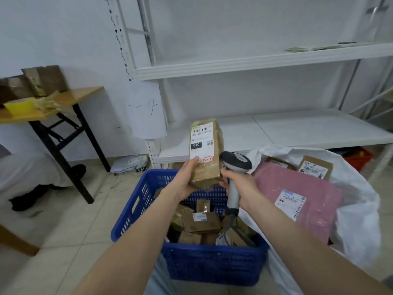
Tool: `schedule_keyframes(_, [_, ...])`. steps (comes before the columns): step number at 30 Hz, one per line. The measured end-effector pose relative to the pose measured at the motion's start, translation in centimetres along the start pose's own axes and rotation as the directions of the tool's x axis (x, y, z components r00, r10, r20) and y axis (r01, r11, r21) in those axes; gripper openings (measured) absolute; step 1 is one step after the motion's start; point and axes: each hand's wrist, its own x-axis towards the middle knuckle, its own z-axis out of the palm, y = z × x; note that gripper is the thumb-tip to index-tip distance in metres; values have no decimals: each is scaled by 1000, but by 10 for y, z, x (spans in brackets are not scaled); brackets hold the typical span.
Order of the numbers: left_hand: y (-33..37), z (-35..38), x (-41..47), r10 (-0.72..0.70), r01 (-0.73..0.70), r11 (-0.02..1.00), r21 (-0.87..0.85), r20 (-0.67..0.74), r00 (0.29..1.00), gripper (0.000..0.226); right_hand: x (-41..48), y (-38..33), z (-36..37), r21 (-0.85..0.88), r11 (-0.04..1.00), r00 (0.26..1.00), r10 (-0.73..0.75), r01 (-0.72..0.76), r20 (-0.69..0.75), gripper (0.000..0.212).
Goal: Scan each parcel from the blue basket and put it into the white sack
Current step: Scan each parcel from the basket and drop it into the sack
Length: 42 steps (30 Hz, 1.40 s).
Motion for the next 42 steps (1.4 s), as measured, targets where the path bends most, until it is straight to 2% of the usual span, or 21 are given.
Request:
schedule_keyframes(4, [-16, -6, 15, -51, 51, 999, -10, 8, 999, 53, 1, 7, -10, -51, 998, 998, -46, 44, -37, 20])
schedule_keyframes(7, [-20, -13, 18, -60, 61, 997, 37, -19, 998, 61, 0, 14, -19, -73, 997, 999, -41, 39, -27, 20])
schedule_keyframes(9, [-24, -18, 19, -45, 47, 997, 56, -31, 998, 55, -1, 19, -25, -82, 996, 999, -43, 41, -24, 21])
schedule_keyframes(12, [-33, -27, 18, 9, 9, 993, 121, -147, 989, 40, -3, 22, -28, -128, 990, 993, -66, 53, -96, 13])
schedule_keyframes(14, [-43, -35, 16, 29, 9, 984, 179, -212, 977, 44, -6, 21, -28, -154, 986, 986, -81, 58, -143, 15])
schedule_keyframes(16, [-53, -42, 13, 29, 27, 975, 222, -244, 969, 52, -12, 19, -27, -160, 985, 989, -82, 62, -121, 19])
schedule_keyframes(21, [-77, -44, 10, -2, 63, 969, 240, -246, 969, 61, -35, 23, -19, -227, 971, 996, -83, 75, -26, 12])
schedule_keyframes(36, [-103, -46, 13, 27, 69, 940, 335, -275, 961, 73, -45, 43, -19, -226, 974, 999, 24, -33, -45, 11])
schedule_keyframes(39, [-98, -42, 9, 31, 66, 935, 348, -267, 963, 69, -46, 39, -18, -216, 976, 998, 29, -38, -47, 12])
schedule_keyframes(42, [-82, -28, 10, 81, 17, 929, 369, -248, 965, 57, -43, 27, -23, -199, 980, 996, -29, 12, -80, 8])
